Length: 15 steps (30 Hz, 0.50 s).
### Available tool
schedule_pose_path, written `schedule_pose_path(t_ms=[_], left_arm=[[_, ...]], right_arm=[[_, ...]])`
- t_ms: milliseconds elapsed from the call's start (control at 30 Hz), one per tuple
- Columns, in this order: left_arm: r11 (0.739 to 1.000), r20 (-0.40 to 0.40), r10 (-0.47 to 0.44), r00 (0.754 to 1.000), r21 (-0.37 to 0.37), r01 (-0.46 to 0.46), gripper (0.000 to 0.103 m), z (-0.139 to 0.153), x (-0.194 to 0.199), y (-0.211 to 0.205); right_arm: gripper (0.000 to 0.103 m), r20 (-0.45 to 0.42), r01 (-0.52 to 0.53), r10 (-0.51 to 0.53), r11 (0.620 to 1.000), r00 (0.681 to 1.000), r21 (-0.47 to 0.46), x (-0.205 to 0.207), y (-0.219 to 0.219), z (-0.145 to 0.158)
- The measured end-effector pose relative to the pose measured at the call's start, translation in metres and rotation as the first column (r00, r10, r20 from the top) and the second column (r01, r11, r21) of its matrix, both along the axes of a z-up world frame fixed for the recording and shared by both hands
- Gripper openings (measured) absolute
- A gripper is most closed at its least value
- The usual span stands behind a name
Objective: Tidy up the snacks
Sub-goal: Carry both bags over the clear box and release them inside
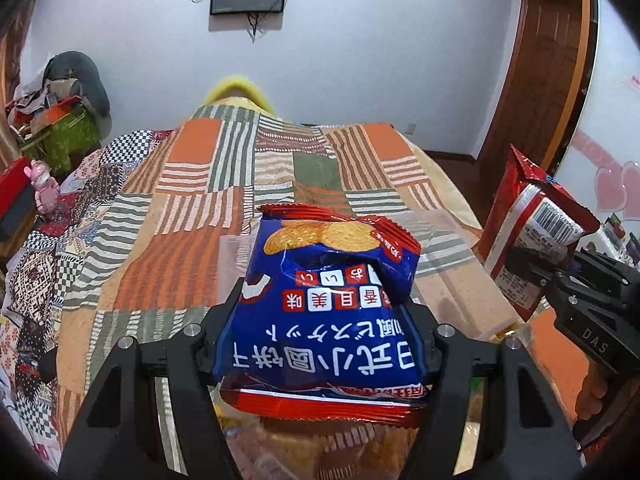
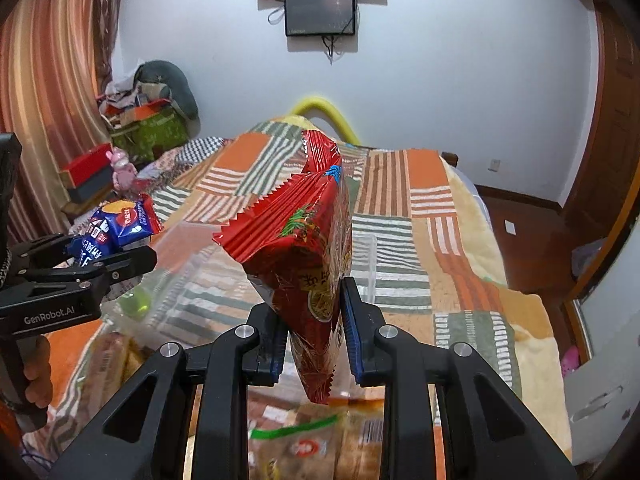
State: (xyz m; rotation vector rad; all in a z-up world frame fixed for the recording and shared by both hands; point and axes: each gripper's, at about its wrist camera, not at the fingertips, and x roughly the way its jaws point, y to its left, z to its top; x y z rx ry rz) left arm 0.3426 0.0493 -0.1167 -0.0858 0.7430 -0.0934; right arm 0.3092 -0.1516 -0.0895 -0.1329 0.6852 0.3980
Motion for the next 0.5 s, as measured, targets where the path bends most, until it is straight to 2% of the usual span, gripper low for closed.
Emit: schedule_pose_path(t_ms=[200, 500], left_arm=[[0.999, -0.049, 0.006, 0.999, 0.032, -0.005, 0.066, -0.017, 0.026, -0.004], [0.999, -0.138, 0.037, 0.99, -0.006, -0.038, 0.066, -0.037, 0.043, 0.002]], right_arm=[[0.023, -0.039, -0.033, 0.031, 0.999, 0.999, -0.033, 0.009, 0.008, -0.01], [0.024, -0.079, -0.076, 0.07, 0.994, 0.994, -0.072, 0.018, 0.02, -0.018]])
